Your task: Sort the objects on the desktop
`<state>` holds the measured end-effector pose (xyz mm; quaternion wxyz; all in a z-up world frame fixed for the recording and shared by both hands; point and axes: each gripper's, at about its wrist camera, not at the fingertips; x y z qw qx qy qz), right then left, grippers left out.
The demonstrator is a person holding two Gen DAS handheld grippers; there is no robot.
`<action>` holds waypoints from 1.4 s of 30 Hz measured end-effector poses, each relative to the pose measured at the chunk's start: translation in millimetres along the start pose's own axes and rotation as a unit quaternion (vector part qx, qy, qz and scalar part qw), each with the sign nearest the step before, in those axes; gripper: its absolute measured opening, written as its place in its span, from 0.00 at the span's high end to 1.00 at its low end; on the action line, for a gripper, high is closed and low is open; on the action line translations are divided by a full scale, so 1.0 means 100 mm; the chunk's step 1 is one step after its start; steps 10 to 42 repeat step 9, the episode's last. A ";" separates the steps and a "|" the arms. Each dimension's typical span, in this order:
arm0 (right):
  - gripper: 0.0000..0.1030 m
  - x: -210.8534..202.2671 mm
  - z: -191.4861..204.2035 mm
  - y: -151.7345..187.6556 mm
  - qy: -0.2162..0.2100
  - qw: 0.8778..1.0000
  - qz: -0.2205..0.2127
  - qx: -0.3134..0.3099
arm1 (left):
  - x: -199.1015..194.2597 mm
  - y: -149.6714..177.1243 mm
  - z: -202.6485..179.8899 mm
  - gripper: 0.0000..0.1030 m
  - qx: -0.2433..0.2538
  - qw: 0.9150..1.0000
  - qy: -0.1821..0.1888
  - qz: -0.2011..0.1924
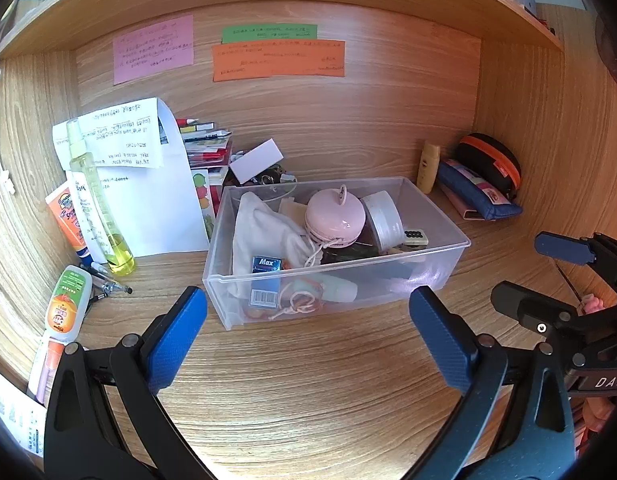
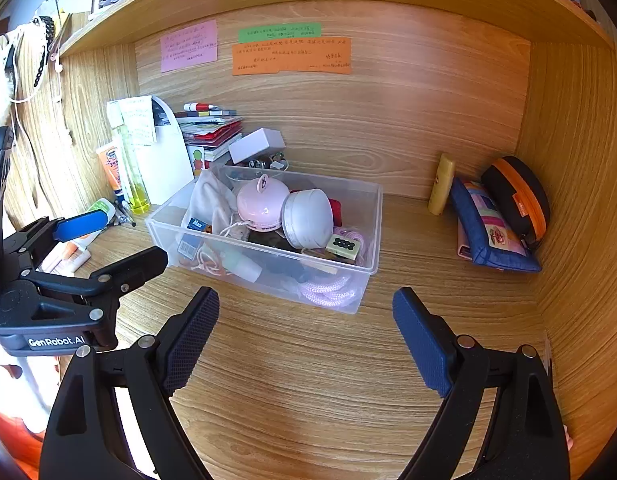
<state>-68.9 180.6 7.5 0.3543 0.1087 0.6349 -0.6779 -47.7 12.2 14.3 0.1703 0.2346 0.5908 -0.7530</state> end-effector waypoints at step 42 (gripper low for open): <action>0.15 0.03 0.00 0.02 0.000 1.000 0.004 0.000 | -0.03 -0.01 0.00 0.01 -0.003 1.000 0.003 -0.005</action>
Point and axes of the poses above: each gripper's, at about its wrist camera, not at the fingertips, and x roughly the way its jaws point, z to its left, y to its underside, and after that the axes turned 13 degrees about x, right-handed
